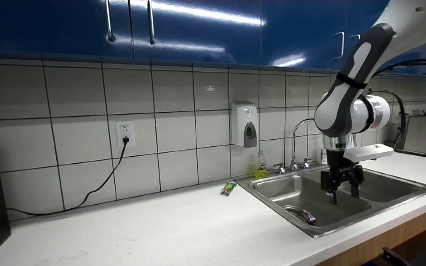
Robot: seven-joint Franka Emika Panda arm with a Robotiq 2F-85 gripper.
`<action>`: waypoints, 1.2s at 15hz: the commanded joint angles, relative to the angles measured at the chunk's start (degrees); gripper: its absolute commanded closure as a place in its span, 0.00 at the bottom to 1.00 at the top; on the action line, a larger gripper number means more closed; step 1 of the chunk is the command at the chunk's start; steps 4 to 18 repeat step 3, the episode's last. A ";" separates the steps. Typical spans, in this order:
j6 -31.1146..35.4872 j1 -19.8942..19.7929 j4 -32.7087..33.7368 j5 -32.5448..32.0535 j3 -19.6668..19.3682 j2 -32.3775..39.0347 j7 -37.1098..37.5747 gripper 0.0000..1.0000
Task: Pick up the pack of snacks and put it in the sink
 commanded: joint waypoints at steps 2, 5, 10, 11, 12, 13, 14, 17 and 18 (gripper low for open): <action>-0.18 -0.10 0.06 0.05 0.15 -0.05 0.00 0.00; -0.18 -0.10 0.06 0.05 0.15 -0.05 0.00 0.00; -0.18 -0.10 0.06 0.05 0.15 -0.05 0.00 0.00; -0.18 -0.10 0.06 0.05 0.15 -0.05 0.00 0.00; -0.18 -0.10 0.06 0.05 0.15 -0.05 0.00 0.00; -0.18 -0.10 0.06 0.05 0.15 -0.05 0.00 0.00; -0.18 -0.10 0.06 0.05 0.15 -0.05 0.00 0.00; -0.18 -0.10 0.06 0.05 0.15 -0.05 0.00 0.00; -0.18 -0.10 0.06 0.05 0.15 -0.05 0.00 0.00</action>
